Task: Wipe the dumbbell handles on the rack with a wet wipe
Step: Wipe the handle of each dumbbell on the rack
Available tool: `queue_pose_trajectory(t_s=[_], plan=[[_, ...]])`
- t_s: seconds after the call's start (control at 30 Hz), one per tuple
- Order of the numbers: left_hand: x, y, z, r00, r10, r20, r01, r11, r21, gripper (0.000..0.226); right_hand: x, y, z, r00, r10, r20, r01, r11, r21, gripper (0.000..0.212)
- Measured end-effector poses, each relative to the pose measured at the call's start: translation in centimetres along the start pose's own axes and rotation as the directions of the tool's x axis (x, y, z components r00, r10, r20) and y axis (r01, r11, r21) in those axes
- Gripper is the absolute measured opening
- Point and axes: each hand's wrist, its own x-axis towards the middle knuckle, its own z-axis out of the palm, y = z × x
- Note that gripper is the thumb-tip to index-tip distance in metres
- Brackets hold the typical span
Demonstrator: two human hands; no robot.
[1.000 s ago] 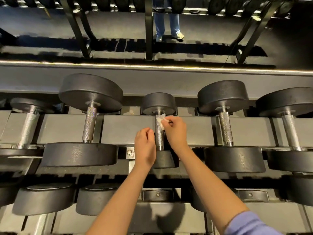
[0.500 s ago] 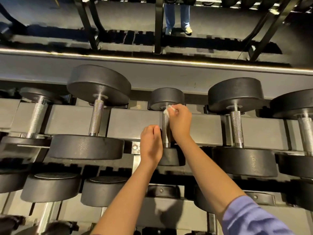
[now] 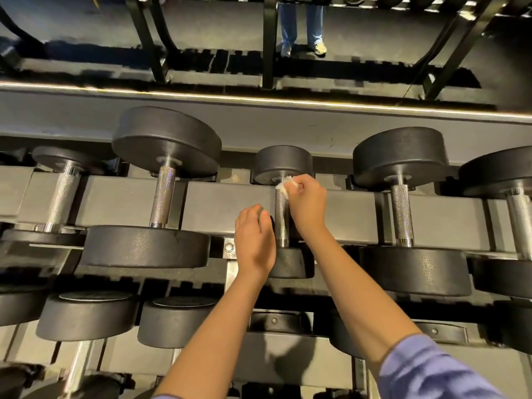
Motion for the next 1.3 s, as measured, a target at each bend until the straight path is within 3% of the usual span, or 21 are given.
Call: queue_pose_trajectory(t_s=[0.2,0.4,0.53,0.6,0.7,0.77,0.83,0.93,1.03,1.13,1.3], plan=[[0.0,0.0,-0.1,1.000,-0.003,-0.015,0.003,0.999,0.032,0.036,-4.6,2.1,-2.9,0.945,0.063,0.320,-0.036,0.995,-0.090,0.015],[-0.5,0.3,-0.3,0.998,0.049,-0.050,-0.044,0.994,0.104,0.031,-2.9,1.7,-2.5,0.978,0.052,0.201,-0.050,0.999,-0.015,0.004],[-0.6,0.3,-0.5,0.992,0.112,-0.059,-0.103,0.985,0.141,0.030,-4.0,3.0,-3.3,0.922,0.147,0.359,-0.134,0.989,-0.062,0.022],[-0.7,0.3,-0.5,0.987,0.148,-0.064,-0.136,0.977,0.162,0.027,-4.6,3.4,-3.3,0.906,0.168,0.389,-0.141,0.985,-0.097,0.018],[-0.9,0.2,-0.6,0.979,0.191,-0.073,-0.174,0.965,0.197,0.032,-4.7,3.2,-3.1,0.940,0.170,0.297,-0.156,0.985,-0.068,0.011],[-0.8,0.3,-0.5,0.974,0.215,-0.076,-0.191,0.951,0.245,0.040,-4.8,3.1,-3.2,0.930,0.190,0.314,-0.180,0.982,-0.061,0.006],[-0.7,0.4,-0.4,0.971,0.234,-0.047,-0.206,0.923,0.325,0.040,-5.2,3.0,-3.7,0.924,0.174,0.340,-0.144,0.983,-0.112,0.016],[-0.8,0.4,-0.2,0.968,0.248,0.026,-0.234,0.868,0.438,0.034,-6.9,2.9,-5.2,0.985,0.079,0.152,-0.061,0.991,-0.119,0.012],[-1.8,-0.2,-0.1,0.960,0.265,0.094,-0.279,0.861,0.426,0.033,-9.2,3.8,-6.6,0.999,0.049,-0.006,-0.049,0.999,-0.010,0.010],[-4.1,-1.0,-0.1,0.936,0.331,0.122,-0.352,0.844,0.405,0.034,-11.5,5.2,-7.7,0.997,0.060,-0.051,-0.059,0.998,0.013,0.008],[-10.0,-2.4,-0.2,0.876,0.452,0.170,-0.476,0.746,0.466,0.058,-16.4,8.2,-9.8,0.993,0.109,-0.043,-0.106,0.992,0.066,0.006]])
